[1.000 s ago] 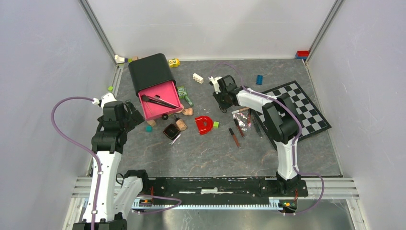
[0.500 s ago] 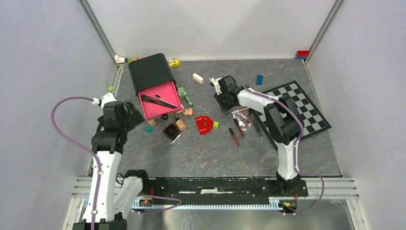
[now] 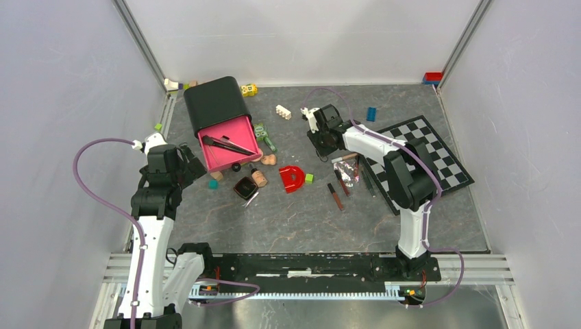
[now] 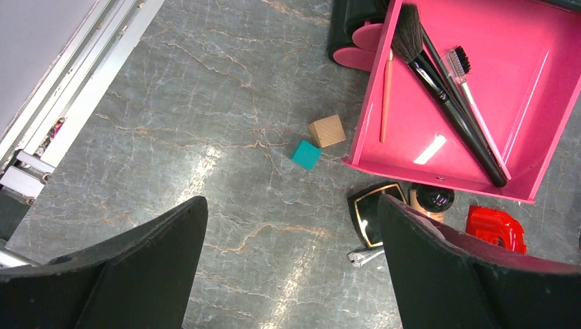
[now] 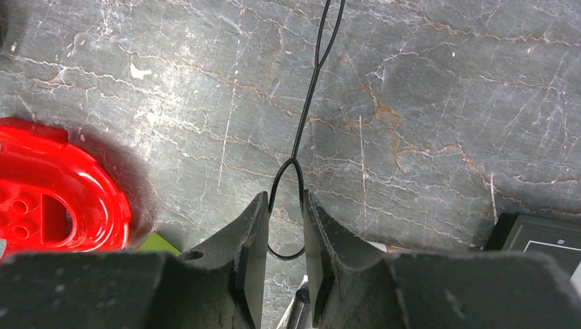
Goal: Organize the makeup
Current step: Pick up the makeup tool from the center of the board.
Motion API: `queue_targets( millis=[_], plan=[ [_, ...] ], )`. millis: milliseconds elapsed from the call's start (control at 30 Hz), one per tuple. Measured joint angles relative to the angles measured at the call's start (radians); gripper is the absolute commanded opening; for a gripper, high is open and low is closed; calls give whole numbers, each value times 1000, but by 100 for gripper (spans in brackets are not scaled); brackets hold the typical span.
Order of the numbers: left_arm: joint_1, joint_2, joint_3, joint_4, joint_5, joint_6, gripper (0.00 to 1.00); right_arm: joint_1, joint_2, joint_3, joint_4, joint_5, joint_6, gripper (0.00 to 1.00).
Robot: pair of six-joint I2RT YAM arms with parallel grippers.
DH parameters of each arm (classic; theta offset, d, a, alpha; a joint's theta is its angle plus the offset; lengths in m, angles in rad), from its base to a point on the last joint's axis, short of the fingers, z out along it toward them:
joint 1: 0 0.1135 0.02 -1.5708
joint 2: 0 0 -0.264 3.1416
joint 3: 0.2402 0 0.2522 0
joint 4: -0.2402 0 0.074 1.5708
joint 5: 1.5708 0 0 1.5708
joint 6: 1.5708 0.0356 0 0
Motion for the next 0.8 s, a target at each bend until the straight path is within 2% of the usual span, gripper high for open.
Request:
queue_targets(
  millis=[300, 800],
  plan=[
    [0, 0, 0, 0, 0, 0, 100, 51, -4, 60, -60, 7, -24, 30],
    [0, 0, 0, 0, 0, 0, 100, 224, -4, 378, -164, 59, -87, 32]
  ],
)
